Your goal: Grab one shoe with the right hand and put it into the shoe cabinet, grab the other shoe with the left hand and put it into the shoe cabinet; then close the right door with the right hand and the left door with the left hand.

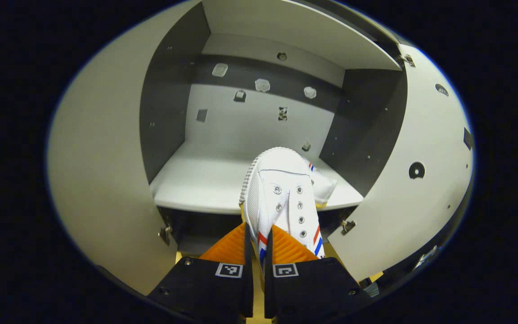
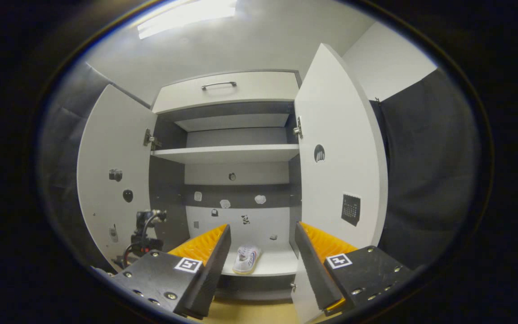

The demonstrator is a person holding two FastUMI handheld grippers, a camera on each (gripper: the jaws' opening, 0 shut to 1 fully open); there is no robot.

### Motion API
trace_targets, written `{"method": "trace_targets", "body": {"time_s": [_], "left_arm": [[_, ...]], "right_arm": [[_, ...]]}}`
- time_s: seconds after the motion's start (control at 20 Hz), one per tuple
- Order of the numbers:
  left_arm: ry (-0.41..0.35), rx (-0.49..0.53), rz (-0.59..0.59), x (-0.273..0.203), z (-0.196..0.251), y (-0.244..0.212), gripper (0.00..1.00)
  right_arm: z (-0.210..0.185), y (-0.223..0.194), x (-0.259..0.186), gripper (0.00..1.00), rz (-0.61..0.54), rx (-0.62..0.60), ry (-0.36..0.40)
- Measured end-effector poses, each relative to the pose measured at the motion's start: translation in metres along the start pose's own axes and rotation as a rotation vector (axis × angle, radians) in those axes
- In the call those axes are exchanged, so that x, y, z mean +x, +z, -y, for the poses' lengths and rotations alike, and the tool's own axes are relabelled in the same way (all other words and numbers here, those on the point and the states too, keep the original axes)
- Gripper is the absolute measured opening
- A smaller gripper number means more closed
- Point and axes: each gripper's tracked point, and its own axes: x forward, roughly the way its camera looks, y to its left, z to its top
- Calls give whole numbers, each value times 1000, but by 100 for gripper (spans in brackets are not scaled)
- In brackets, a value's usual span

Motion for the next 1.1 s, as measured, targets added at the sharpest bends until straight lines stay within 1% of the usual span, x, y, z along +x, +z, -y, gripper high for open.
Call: {"method": "trace_targets", "body": {"time_s": [0.15,0.3,0.4,0.45,0.5,0.55,0.7,0.75,0.8,1.1], "left_arm": [[11,14,42,20,-12,28,10],[56,4,44,59,-16,53,10],[70,-5,45,80,-21,64,10],[76,-3,40,89,-23,68,10],[63,-7,25,98,-21,67,10],[52,-14,-6,105,-19,63,10],[52,3,-49,124,-20,55,10],[51,3,-52,129,-21,54,10],[49,4,-59,132,-21,51,10],[67,22,-106,146,-28,36,10]], "right_arm": [[1,-2,-4,77,2,-4,-7],[2,-7,-9,77,-3,13,-18],[6,-10,-13,78,-9,22,-33],[8,-12,-15,85,-13,25,-39],[10,-16,-16,77,-20,25,-47],[14,-18,-17,85,-25,27,-54],[22,-23,-19,85,-38,37,-76],[25,-23,-20,77,-40,39,-83],[27,-23,-20,85,-41,41,-88],[28,-20,-21,85,-31,59,-77]]}}
